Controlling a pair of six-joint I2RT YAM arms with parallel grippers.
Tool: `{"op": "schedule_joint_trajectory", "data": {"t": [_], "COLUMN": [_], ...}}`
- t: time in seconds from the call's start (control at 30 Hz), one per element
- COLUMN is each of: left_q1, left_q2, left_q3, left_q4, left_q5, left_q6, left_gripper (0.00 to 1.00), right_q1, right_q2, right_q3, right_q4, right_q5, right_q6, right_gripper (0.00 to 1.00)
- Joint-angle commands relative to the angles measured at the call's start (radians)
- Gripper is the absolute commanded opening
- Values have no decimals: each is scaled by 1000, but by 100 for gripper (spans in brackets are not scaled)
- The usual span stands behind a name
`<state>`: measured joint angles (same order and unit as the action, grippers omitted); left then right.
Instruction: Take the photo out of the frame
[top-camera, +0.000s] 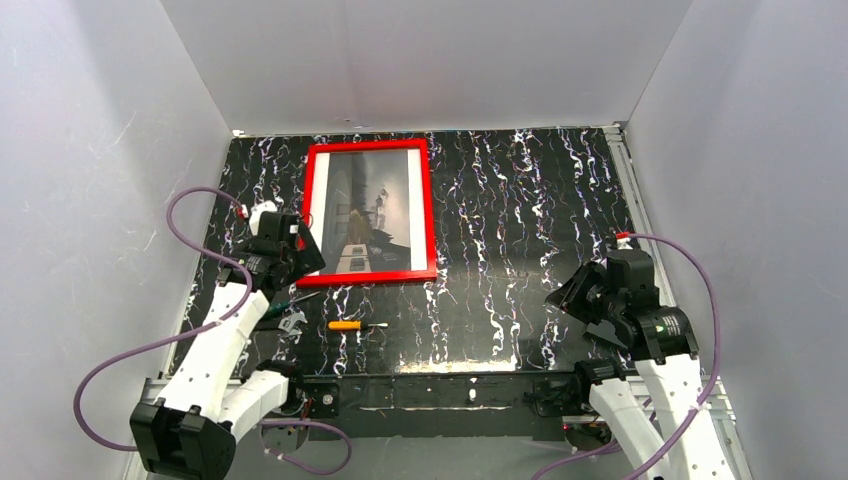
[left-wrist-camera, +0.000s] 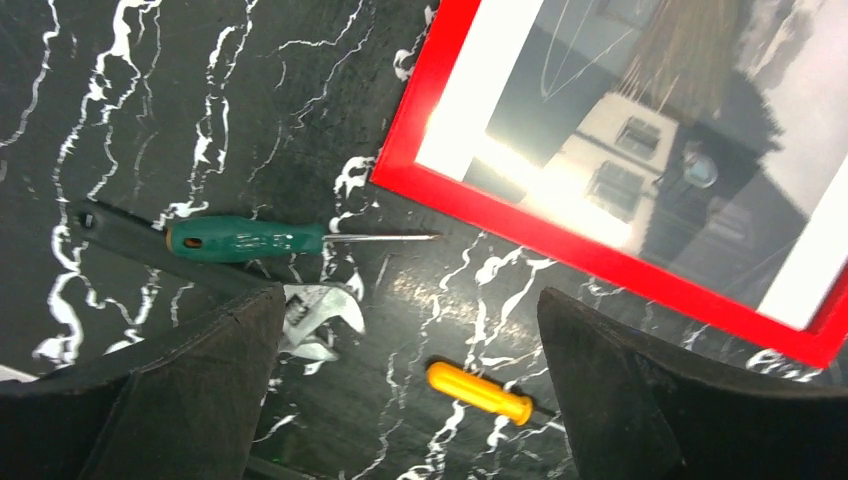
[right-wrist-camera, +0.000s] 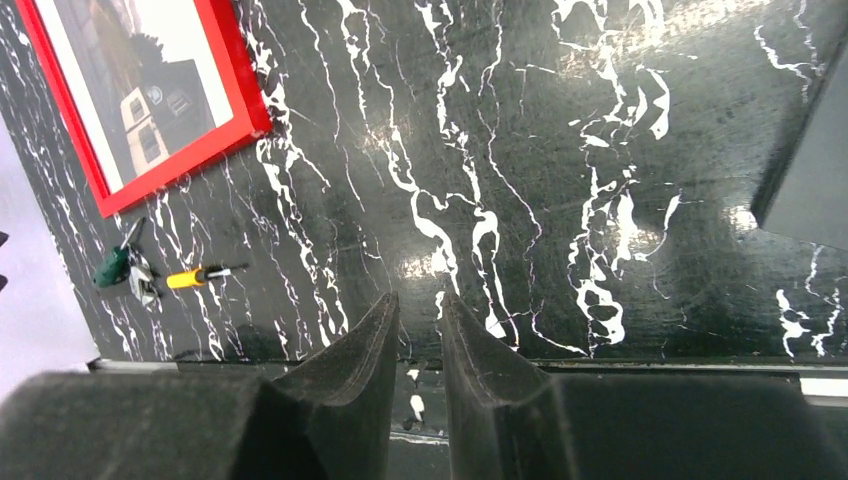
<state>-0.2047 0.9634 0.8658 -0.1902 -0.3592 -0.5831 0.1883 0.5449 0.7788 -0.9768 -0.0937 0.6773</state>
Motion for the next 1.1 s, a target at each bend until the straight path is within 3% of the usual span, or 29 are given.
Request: {"op": "schedule_joint_trajectory", "data": {"t": [0.0, 0.13, 0.27, 0.4, 0.6, 0.77, 0.9, 1.07], "left_q1": [5, 36, 116, 179, 257, 260, 258, 258], "left_q2": [39, 154, 286, 378, 530, 598, 670, 757], "left_q3": [9, 83, 145, 191, 281, 319, 362, 376], "left_q4": [-117, -122, -106, -66, -107, -45, -33, -5], "left_q5": [12, 147, 323, 404, 434, 392, 383, 402], "left_q6": [181, 271, 301, 322, 295, 337, 422, 492], "left_gripper": [98, 98, 98, 98, 98, 97, 96, 98], "right_q1": [30, 115, 296, 376, 378, 383, 423, 435], "right_q2": [21, 77, 218, 458, 811, 1080, 1233, 1329], "right_q3": [-23, -42, -46, 16, 187, 385, 531, 588], "right_q4": [90, 147, 281, 434, 664, 692, 665, 695], "right_q5": [-54, -50, 24, 8, -90, -72, 13, 37], "right_q6": [-20, -8, 51, 85, 79, 78, 51, 33], "right_gripper": [30, 35, 51, 66, 65, 55, 57, 57]}}
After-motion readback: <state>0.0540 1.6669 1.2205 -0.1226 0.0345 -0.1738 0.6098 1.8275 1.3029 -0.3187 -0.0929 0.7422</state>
